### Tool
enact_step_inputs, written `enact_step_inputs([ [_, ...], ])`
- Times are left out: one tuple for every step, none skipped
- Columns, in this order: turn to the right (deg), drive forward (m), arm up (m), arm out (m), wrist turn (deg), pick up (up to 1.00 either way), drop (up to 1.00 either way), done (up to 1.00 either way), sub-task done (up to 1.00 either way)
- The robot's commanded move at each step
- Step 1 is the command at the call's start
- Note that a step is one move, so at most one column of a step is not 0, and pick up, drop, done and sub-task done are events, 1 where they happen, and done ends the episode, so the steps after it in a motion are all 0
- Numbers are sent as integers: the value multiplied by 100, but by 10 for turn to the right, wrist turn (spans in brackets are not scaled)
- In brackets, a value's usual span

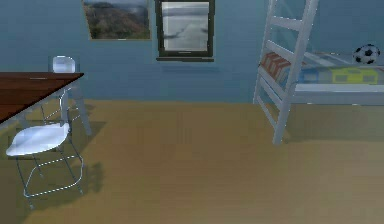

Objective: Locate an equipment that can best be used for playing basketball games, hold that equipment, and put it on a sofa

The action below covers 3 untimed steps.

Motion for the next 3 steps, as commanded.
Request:
enact_step_inputs([
  [0,0,50,0,0,0,0,0,0],
  [0,0,40,0,0,0,0,0,0],
  [0,0,0,0,-450,0,0,0,0],
])
